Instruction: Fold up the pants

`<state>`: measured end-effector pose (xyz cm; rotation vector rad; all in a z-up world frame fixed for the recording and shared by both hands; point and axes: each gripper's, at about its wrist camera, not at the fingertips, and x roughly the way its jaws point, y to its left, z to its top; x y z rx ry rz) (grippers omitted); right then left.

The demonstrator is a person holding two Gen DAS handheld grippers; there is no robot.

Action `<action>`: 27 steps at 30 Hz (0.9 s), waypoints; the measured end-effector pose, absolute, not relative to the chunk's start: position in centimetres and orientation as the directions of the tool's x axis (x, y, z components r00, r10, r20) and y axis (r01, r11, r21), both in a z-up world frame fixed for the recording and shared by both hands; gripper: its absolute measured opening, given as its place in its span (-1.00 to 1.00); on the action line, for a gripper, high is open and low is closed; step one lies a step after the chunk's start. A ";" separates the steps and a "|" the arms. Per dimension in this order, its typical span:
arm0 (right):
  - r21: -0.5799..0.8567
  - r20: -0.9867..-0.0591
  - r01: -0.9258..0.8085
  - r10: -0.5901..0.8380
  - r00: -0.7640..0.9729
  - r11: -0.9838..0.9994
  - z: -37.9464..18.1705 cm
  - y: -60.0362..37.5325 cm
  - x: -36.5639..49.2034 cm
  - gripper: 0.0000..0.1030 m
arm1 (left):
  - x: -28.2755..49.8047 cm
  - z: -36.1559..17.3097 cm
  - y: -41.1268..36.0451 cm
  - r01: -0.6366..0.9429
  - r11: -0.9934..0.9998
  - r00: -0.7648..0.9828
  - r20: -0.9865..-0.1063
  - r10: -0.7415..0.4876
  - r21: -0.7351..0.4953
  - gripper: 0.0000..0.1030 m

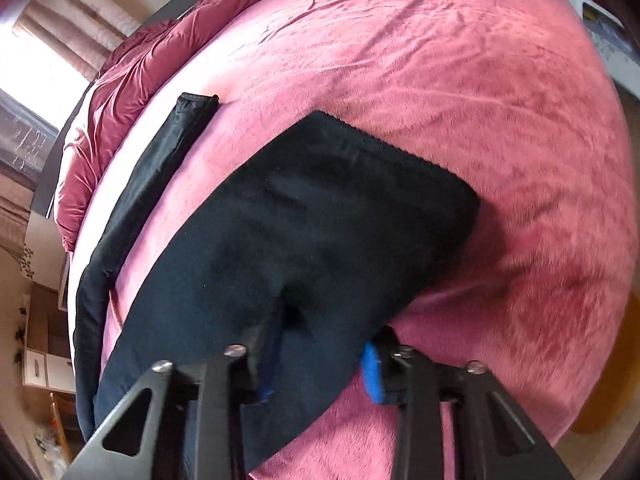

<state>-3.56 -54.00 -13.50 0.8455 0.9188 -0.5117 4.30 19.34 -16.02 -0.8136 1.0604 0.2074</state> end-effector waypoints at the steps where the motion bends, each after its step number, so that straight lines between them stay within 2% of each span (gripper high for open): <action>1: 0.406 -0.852 0.704 -0.038 0.522 0.583 -13.6 -54.2 -3.6 -0.49 | 4.6 -16.0 19.4 -0.525 0.698 0.495 -0.842 -0.214 -0.487 -0.20; 2: 0.401 -0.855 0.706 -0.038 0.517 0.583 -13.5 -54.3 -3.7 -0.52 | 4.9 -16.1 19.4 -0.526 0.698 0.491 -0.844 -0.217 -0.486 -0.29; 4: 0.394 -0.857 0.705 -0.042 0.514 0.589 -13.3 -54.3 -3.4 -0.65 | 5.3 -16.0 19.4 -0.523 0.707 0.485 -0.848 -0.212 -0.476 -0.65; 6: 0.386 -0.858 0.704 -0.049 0.512 0.597 -12.7 -54.3 -3.2 -0.79 | 5.4 -15.7 19.5 -0.519 0.719 0.486 -0.852 -0.196 -0.462 -0.84; 15: 0.377 -0.820 0.688 -0.122 0.559 0.620 -8.7 -54.3 -5.7 -0.84 | 3.1 -11.2 19.4 -0.446 0.758 0.561 -0.809 -0.178 -0.476 -0.87; 19: 0.360 -0.829 0.704 -0.136 0.542 0.612 -9.1 -54.8 -7.9 -0.85 | 1.3 -10.2 19.3 -0.430 0.779 0.549 -0.817 -0.176 -0.457 -0.87; 26: 0.332 -0.869 0.745 -0.119 0.480 0.579 -11.9 -55.7 -11.0 -0.84 | -0.8 -12.4 18.7 -0.438 0.804 0.457 -0.870 -0.186 -0.402 -0.86; 27: 0.335 -0.872 0.747 -0.110 0.476 0.574 -12.1 -55.8 -11.1 -0.81 | -0.7 -12.8 18.7 -0.450 0.803 0.437 -0.880 -0.184 -0.391 -0.81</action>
